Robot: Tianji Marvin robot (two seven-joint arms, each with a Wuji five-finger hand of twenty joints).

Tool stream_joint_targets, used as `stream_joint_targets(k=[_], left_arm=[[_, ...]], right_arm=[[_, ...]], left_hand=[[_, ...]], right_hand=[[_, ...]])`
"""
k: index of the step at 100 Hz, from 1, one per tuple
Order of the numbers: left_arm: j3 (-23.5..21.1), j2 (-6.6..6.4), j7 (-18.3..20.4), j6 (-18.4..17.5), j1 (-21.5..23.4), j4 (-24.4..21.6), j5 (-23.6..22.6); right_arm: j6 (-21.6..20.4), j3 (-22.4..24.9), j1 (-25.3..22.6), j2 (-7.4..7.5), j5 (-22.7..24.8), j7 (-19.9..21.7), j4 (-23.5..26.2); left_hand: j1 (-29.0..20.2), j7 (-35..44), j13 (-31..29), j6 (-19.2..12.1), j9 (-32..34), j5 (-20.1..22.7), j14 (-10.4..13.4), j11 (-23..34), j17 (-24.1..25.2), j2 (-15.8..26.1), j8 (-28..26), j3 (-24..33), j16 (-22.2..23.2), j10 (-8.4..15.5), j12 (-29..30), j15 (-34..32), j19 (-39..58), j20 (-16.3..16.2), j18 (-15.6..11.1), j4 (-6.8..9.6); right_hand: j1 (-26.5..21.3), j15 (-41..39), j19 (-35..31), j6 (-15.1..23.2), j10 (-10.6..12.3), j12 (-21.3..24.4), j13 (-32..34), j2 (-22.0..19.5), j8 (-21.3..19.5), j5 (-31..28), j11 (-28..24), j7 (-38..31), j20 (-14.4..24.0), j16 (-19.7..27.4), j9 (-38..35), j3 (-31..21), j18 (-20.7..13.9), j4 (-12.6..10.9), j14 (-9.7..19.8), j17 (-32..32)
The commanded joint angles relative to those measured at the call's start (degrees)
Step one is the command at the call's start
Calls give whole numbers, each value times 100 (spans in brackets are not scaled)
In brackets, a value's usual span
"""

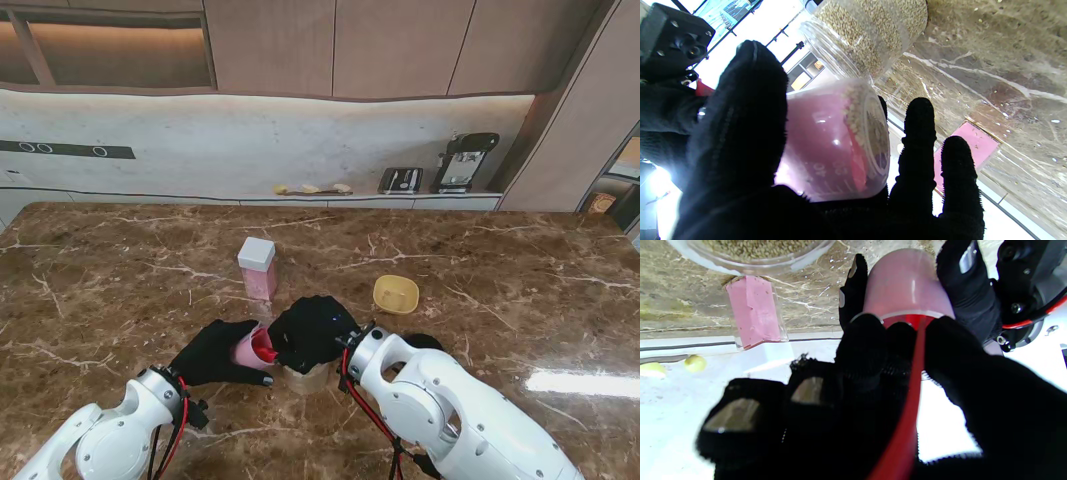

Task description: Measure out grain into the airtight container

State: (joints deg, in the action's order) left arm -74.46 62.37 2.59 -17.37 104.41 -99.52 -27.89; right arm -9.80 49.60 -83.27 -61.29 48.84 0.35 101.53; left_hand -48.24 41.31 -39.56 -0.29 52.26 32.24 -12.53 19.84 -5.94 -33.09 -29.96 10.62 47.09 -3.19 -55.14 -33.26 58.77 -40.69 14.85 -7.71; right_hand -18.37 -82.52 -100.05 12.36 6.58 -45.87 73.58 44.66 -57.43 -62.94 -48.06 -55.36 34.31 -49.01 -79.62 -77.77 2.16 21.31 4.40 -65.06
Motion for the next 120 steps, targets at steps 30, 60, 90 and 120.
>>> stream_joint_targets(k=[30, 60, 90, 120], left_arm=[[24, 12, -12, 9, 20, 27, -20], [41, 14, -23, -4, 4, 38, -18], [21, 12, -19, 1, 21, 23, -29], [19, 13, -24, -8, 20, 26, -28]], right_arm=[[19, 113, -94, -37, 222, -124, 74], [-73, 123, -69, -14, 77, 82, 88], [121, 158, -93, -45, 232, -124, 121], [-8, 176, -71, -13, 209, 54, 150]], left_hand=[[-1211, 1149, -85, -1124, 804, 1321, 133, 502, 81, 1441, 0, 1871, 35, 273, -113, -75, 50, -2, 31, -120], [-1202, 1147, -80, -1123, 800, 1322, 143, 502, 79, 1443, 2, 1877, 36, 270, -114, -73, 47, -1, 28, -123], [-1211, 1149, -73, -1116, 795, 1319, 144, 502, 80, 1445, 1, 1874, 39, 277, -118, -76, 47, -2, 29, -122], [-1208, 1147, -71, -1124, 797, 1320, 143, 502, 85, 1449, 2, 1869, 37, 271, -115, -75, 44, -1, 31, -121]], right_hand=[[-161, -794, -982, 560, -111, -164, 223, 170, -223, -408, -583, -361, 289, -530, -344, -871, -469, 166, 727, -288], [-165, -853, -1022, 542, -125, -162, 221, 186, -165, -437, -712, -366, 354, -600, -341, -890, -466, 173, 739, -290], [-163, -911, -1063, 519, -121, -156, 223, 190, -140, -456, -819, -392, 415, -658, -344, -905, -476, 172, 769, -299], [-151, -932, -1080, 538, -106, -147, 223, 171, -114, -455, -879, -393, 448, -685, -341, -899, -481, 172, 780, -303]])
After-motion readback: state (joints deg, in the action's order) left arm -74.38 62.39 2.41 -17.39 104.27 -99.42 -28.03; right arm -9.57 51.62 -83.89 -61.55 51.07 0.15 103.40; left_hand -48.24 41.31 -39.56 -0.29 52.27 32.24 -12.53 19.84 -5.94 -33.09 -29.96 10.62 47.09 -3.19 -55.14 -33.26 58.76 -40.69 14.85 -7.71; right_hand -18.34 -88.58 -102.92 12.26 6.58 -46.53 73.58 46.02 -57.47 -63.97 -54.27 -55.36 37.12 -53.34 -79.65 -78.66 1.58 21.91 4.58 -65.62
